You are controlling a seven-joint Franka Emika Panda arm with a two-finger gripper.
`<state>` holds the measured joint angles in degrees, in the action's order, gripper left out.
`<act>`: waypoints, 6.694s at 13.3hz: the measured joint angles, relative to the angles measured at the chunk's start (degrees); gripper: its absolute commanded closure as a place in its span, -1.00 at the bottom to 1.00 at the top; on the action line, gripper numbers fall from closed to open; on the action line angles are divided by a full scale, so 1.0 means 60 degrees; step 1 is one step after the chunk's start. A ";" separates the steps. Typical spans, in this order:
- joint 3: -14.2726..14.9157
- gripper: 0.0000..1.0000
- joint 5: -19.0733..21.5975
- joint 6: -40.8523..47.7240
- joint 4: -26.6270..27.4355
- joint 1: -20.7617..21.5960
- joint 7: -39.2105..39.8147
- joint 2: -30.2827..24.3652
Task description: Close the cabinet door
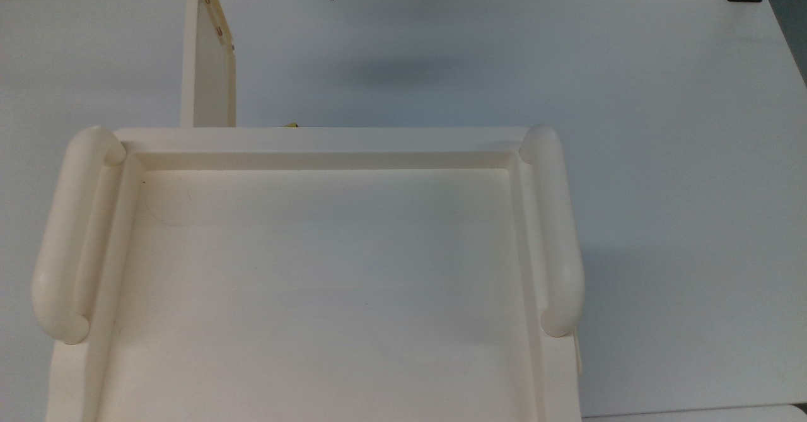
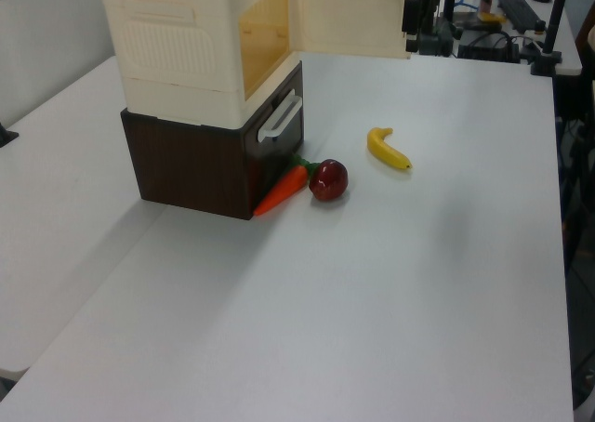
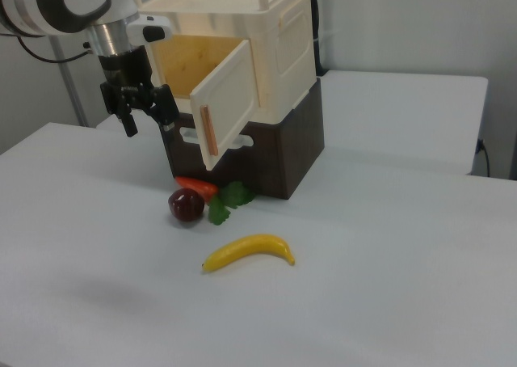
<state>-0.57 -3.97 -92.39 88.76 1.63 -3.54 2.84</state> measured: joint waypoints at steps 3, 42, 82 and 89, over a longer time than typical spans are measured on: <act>0.0000 0.12 0.0000 0.0000 0.0000 0.0017 0.0004 0.0000; 0.0066 1.00 0.0913 -0.2465 -0.2203 -0.1728 0.0006 0.1253; -0.0065 1.00 0.1711 -0.9222 -0.1487 0.0665 -0.0052 0.2850; -0.0066 1.00 0.1690 -0.9843 -0.1352 0.0677 -0.0049 0.2894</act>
<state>-0.97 6.17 -151.44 80.65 5.69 -3.84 20.20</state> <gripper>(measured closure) 0.991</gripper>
